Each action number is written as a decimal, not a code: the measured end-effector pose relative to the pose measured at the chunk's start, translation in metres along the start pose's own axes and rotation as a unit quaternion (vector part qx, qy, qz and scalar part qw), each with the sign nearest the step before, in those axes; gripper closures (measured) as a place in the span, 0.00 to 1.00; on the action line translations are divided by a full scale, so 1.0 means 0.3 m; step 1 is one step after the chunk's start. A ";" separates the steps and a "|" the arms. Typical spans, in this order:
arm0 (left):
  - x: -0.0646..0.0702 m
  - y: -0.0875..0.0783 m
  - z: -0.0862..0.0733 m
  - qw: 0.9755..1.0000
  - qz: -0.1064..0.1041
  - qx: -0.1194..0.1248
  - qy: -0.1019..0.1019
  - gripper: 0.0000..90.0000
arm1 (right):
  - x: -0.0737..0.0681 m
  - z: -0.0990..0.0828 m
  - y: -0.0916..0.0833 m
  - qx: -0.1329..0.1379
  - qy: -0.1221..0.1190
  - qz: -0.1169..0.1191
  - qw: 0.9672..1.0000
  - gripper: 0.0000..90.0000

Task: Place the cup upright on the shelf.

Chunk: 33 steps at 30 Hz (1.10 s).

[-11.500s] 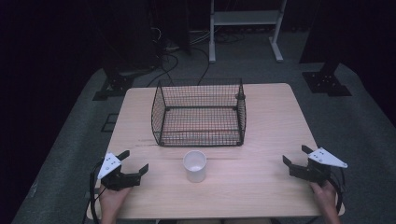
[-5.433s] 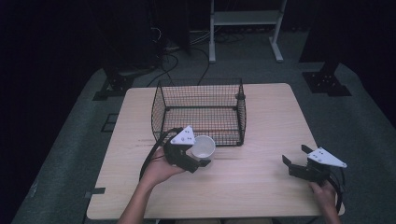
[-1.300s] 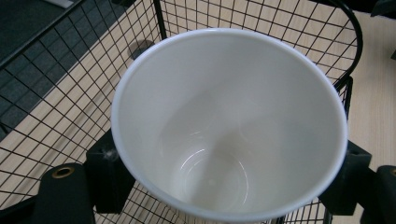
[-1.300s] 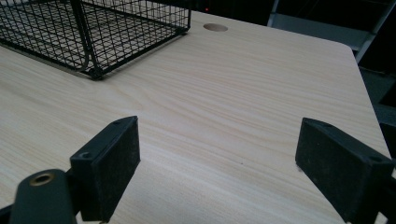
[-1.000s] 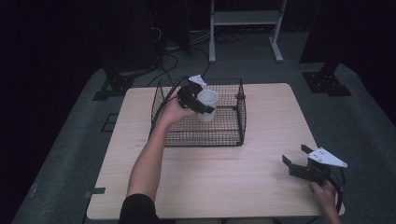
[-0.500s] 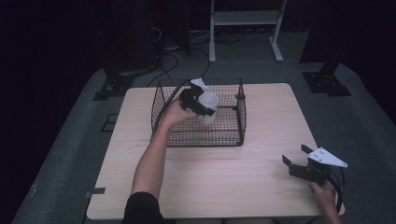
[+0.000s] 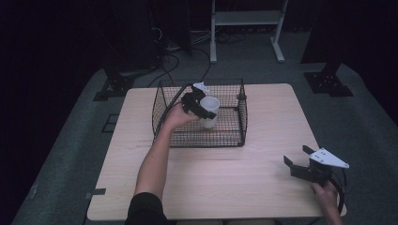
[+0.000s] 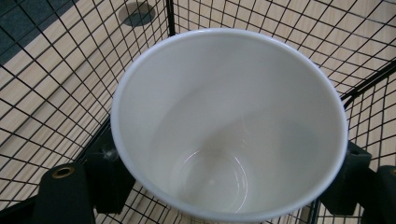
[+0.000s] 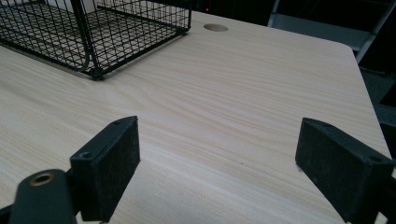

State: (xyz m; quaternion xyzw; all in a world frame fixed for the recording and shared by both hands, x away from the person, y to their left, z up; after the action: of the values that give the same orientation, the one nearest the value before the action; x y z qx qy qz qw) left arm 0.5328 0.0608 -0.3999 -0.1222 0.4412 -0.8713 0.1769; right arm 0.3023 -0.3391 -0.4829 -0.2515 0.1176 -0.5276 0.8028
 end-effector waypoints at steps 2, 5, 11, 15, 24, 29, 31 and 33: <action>-0.002 0.007 -0.001 1.000 -0.001 -0.001 -0.001 0.23 | 0.000 0.000 0.000 0.000 -0.001 0.000 1.000 0.15; -0.005 0.017 -0.003 1.000 -0.003 -0.003 -0.004 0.23 | 0.000 0.000 0.000 0.000 0.000 0.000 1.000 0.15; -0.012 0.037 -0.008 1.000 -0.006 -0.013 -0.006 0.23 | 0.000 0.000 0.000 0.000 0.000 0.001 1.000 0.15; -0.018 0.049 -0.009 1.000 -0.006 -0.014 -0.008 0.23 | 0.000 0.000 0.000 0.000 -0.001 0.001 1.000 0.15; -0.027 0.067 -0.012 1.000 -0.008 -0.016 -0.011 0.23 | 0.000 0.000 0.000 0.001 -0.001 0.001 1.000 0.15; -0.031 0.066 -0.013 1.000 -0.006 -0.018 -0.009 0.23 | 0.000 0.000 0.000 0.001 0.000 0.001 1.000 0.15; -0.032 0.066 -0.014 1.000 -0.006 -0.018 -0.009 0.23 | 0.000 0.000 -0.001 0.001 -0.001 0.001 1.000 0.15; -0.034 0.066 -0.015 1.000 -0.008 -0.017 -0.010 0.23 | 0.000 0.000 -0.001 0.001 0.000 0.001 1.000 0.15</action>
State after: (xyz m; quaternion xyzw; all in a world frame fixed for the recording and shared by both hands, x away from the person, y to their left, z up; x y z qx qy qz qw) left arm 0.5442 0.0574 -0.4193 -0.1371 0.4534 -0.8636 0.1726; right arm 0.3022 -0.3392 -0.4829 -0.2508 0.1172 -0.5267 0.8037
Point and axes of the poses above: each handheld gripper's, and its own axes: y roughly forward along the jaws, z roughly out of its top, x roughly to its right, the point moved 1 cm from there along y, roughly forward along the jaws, and after that the axes turned 9 degrees about -x, right-handed, at the moved point
